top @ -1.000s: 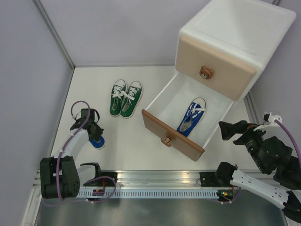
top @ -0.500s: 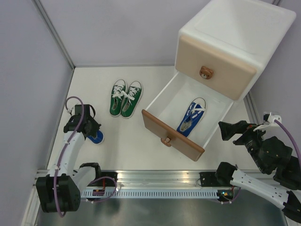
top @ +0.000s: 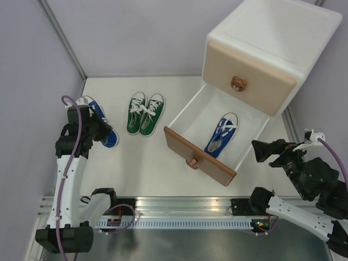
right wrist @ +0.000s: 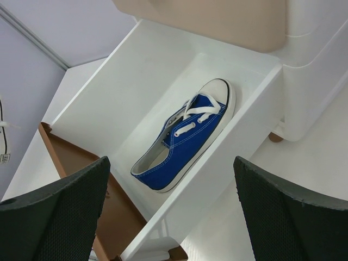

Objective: Place and organize the shoes in the shoe cabinet

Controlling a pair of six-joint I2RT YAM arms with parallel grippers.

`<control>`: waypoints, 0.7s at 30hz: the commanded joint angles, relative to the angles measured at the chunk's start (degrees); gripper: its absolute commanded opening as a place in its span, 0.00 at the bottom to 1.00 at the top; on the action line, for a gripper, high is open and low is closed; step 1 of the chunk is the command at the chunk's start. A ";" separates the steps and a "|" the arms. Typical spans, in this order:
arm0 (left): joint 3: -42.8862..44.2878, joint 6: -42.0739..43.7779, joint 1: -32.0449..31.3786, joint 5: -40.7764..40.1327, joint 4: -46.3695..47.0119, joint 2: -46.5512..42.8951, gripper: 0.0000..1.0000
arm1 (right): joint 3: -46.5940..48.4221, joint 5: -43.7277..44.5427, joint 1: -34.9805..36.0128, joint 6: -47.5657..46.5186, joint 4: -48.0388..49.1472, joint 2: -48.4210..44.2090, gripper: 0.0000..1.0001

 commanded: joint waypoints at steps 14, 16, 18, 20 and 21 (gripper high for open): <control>22.57 6.32 -32.45 0.66 0.25 4.91 0.02 | 0.77 -1.54 -0.04 -1.83 3.21 1.16 0.98; 25.74 7.20 -38.60 -1.27 -0.02 7.20 0.02 | 0.95 -1.63 -0.13 -1.83 3.13 1.16 0.98; 27.93 8.34 -43.08 -3.83 -0.28 9.65 0.02 | 1.21 -1.72 -0.13 -1.57 2.43 1.08 0.98; 30.83 10.36 -49.68 -6.45 -0.54 11.68 0.02 | 1.21 -1.72 -0.13 -1.30 2.34 0.55 0.98; 31.71 11.15 -51.70 -7.17 -0.63 13.78 0.02 | 1.21 -1.81 -0.04 -1.39 2.42 0.46 0.98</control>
